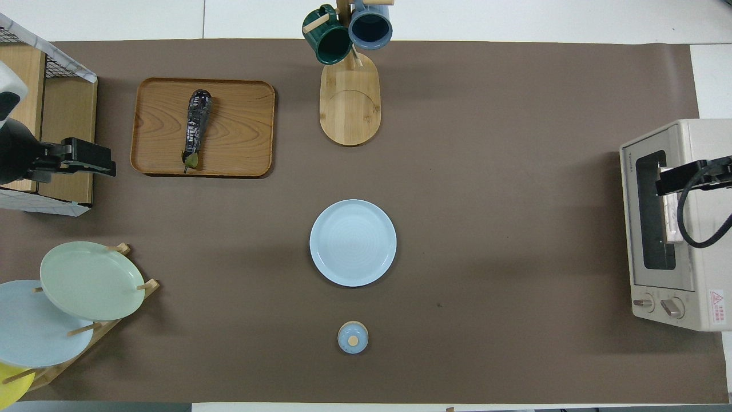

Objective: Put eggplant into oven
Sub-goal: 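Reach the left gripper to the purple eggplant on the wooden tray and grasp it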

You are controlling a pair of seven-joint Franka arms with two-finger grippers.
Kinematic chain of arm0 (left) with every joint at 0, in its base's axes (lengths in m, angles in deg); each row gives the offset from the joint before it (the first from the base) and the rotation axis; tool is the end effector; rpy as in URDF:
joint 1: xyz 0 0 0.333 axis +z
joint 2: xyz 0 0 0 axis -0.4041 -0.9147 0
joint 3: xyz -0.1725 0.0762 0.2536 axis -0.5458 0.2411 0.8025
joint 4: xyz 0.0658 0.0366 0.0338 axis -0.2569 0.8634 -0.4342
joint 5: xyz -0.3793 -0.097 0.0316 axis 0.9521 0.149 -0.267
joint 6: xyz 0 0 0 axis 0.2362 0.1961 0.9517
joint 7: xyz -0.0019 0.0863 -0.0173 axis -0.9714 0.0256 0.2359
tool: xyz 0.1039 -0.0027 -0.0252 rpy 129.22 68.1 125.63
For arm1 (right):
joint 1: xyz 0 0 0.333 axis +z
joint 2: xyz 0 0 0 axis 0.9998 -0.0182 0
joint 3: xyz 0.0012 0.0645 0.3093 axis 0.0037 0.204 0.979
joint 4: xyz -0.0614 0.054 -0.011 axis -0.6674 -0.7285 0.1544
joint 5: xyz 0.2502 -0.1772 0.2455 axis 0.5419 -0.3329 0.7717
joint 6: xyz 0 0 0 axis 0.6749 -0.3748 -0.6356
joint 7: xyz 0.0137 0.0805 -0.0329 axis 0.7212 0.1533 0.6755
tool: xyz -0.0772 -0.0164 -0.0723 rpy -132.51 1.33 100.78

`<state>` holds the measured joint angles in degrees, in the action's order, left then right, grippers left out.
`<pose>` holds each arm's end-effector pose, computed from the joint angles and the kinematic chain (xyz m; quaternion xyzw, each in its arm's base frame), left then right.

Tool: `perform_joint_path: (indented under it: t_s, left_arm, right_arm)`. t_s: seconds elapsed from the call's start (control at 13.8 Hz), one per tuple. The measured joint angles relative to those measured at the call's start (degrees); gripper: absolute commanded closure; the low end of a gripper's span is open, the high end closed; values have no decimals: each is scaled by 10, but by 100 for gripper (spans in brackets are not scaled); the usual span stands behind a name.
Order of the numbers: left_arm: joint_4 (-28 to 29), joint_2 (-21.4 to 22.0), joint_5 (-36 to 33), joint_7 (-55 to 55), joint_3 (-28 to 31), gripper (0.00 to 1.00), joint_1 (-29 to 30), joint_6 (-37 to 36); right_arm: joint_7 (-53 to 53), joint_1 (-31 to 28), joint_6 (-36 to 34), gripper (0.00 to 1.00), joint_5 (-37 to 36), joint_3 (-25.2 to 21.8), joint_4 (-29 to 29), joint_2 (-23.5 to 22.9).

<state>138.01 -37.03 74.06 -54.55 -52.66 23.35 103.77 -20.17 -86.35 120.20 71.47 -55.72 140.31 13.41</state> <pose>0.5579 -0.0662 0.6074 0.9998 0.0011 0.0057 0.0168 0.5419 -0.0432 0.6074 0.9987 0.0399 -0.0251 0.0179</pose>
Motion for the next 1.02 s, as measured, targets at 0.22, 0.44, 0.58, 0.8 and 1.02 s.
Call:
perform_joint_path:
  t_s: [0.22, 0.44, 0.58, 0.8, 1.02]
  left_arm:
    - [-36, -63, 0, 0, 0, 0, 0, 9]
    - [-78, -153, 0, 0, 0, 0, 0, 50]
    - [-92, -205, 0, -8, -1, 0, 0, 94]
    - [-130, -281, 0, -48, -1, 0, -1, 133]
    - [-190, -367, -5, -95, -1, 0, -3, 185]
  right_arm:
    - [0, 0, 0, 0, 0, 0, 0, 0]
    - [0, 0, 0, 0, 0, 0, 0, 0]
    - [0, 0, 0, 0, 0, 0, 0, 0]
    - [0, 0, 0, 0, 0, 0, 0, 0]
    - [0, 0, 0, 0, 0, 0, 0, 0]
